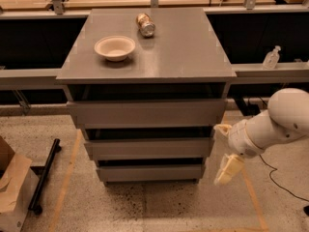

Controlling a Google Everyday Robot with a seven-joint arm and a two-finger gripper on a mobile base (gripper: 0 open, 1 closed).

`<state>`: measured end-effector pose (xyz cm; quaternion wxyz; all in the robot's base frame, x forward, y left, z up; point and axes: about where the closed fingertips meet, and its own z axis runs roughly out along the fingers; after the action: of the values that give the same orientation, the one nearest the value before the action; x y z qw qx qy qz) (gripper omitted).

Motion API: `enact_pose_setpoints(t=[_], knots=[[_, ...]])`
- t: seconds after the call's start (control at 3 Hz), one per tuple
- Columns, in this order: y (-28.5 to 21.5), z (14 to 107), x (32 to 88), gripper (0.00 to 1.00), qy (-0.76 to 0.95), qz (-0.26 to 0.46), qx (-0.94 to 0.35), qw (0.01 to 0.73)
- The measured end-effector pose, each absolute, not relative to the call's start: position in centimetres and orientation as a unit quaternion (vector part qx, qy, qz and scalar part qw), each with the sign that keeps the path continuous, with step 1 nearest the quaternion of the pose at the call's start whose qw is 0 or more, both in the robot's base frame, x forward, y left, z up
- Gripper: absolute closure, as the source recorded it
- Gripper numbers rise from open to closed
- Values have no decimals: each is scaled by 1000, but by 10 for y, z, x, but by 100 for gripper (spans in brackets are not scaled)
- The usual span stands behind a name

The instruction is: Open bottom drawer

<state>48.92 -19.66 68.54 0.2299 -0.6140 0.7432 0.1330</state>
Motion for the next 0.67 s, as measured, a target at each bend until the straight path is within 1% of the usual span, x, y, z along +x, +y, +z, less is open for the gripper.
enact_pose_setpoints(t=[0.67], knots=[[-193, 665, 489, 0, 743, 156, -611, 223]])
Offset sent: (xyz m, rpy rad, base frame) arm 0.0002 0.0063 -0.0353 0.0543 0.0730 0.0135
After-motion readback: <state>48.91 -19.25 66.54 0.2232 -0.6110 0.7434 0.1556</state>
